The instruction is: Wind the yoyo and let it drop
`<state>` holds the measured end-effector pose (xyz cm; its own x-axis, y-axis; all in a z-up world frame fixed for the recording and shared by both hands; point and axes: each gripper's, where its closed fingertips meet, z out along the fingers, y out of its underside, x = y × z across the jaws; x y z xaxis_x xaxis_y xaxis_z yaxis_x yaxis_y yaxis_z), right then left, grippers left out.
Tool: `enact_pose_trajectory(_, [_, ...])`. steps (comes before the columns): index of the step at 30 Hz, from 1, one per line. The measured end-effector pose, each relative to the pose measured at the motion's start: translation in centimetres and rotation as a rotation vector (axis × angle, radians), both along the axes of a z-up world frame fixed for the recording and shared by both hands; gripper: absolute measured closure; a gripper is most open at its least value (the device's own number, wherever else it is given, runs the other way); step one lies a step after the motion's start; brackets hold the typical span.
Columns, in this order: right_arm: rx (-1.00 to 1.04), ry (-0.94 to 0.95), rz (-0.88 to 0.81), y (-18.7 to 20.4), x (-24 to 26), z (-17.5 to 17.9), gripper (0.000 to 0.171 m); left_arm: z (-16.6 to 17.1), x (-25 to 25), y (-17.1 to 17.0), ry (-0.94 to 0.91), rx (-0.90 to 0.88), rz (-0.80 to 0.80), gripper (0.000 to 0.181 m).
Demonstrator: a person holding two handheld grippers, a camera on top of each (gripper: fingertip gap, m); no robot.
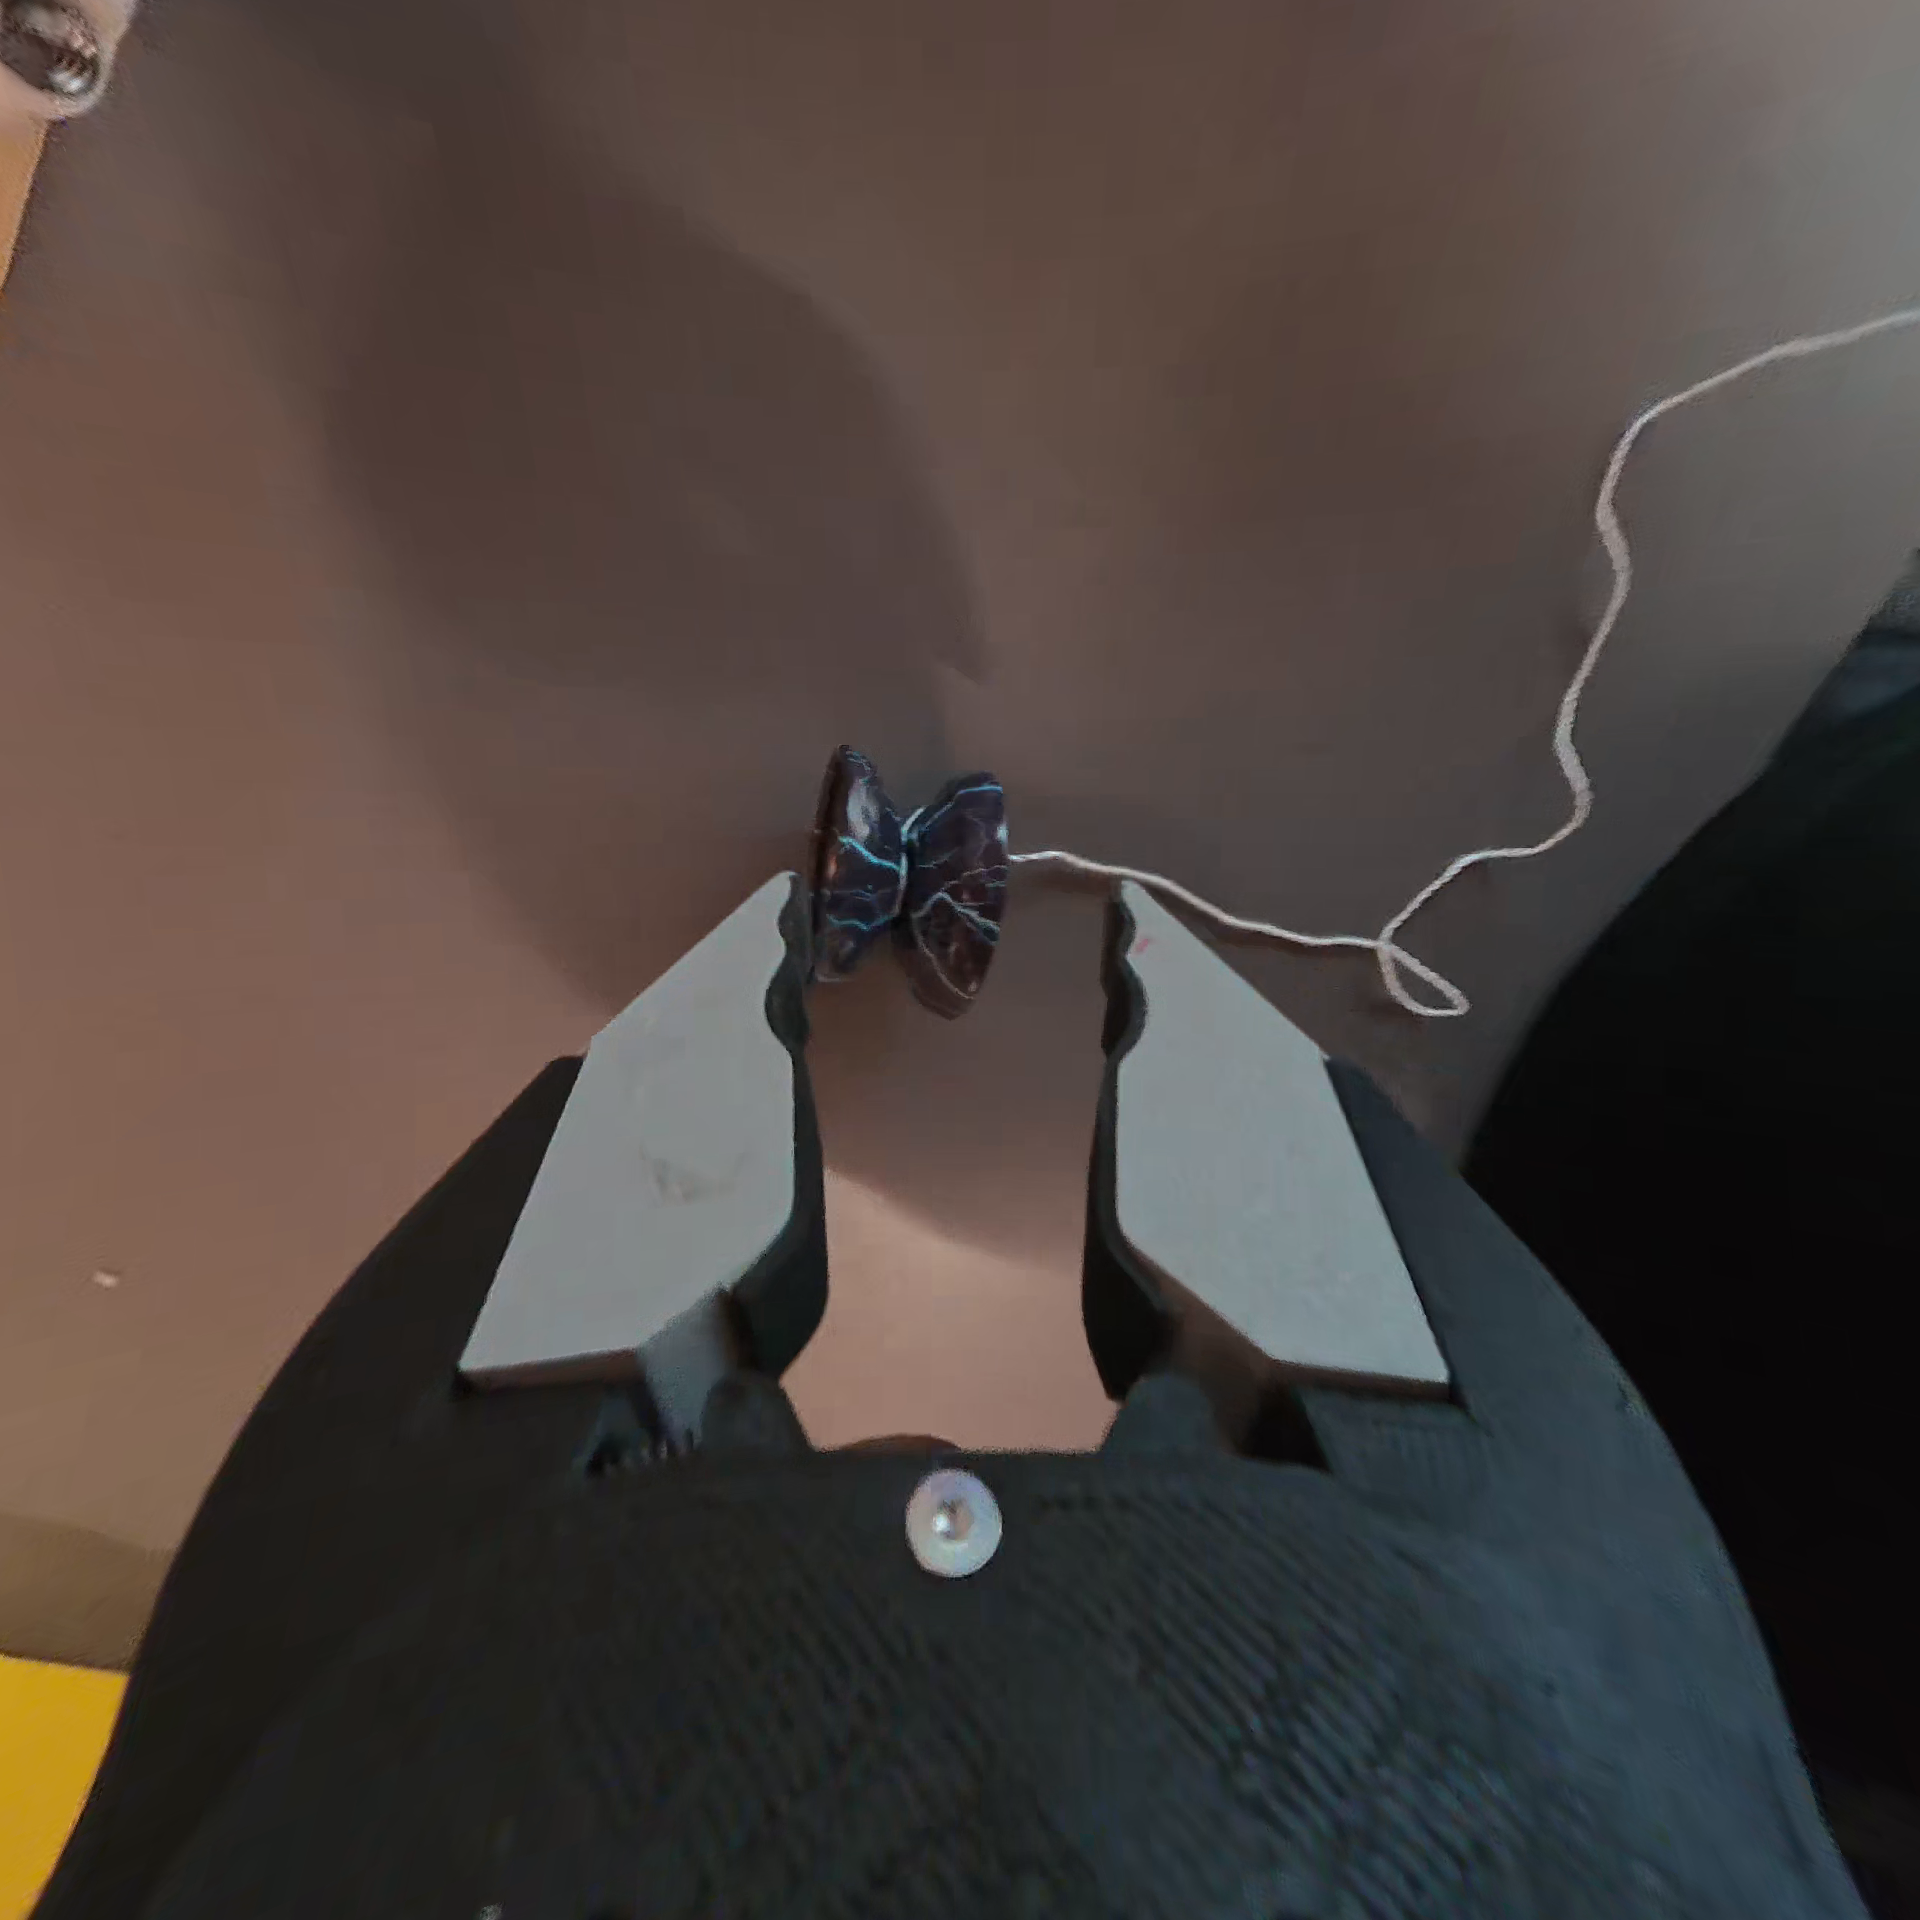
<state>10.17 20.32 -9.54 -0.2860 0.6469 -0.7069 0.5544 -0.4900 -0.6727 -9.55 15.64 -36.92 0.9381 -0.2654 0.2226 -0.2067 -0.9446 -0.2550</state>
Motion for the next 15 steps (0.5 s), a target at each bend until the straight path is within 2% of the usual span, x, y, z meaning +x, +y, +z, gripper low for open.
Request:
enact_pose_trajectory(1, [-0.001,-0.002,-0.015,-0.2,-0.3,0.1,0.171,-0.5,-0.1,0.1,0.018,-0.003,-0.040,0.130])
enact_pose_trajectory(3, [0.006,-0.012,-0.038,-0.6,-0.8,0.3,0.171,-1.4,0.2,0.0,0.030,-0.004,-0.133,0.148])
enact_pose_trajectory(9, [0.073,-0.059,-0.084,-0.7,-1.3,1.1,0.171,-2.1,0.0,-1.5,0.019,0.053,-0.202,0.146])
enact_pose_trajectory(15, [0.194,-0.135,-0.230,4.0,0.0,1.2,0.171,-1.1,-1.8,-5.6,0.057,0.237,-0.276,0.147])
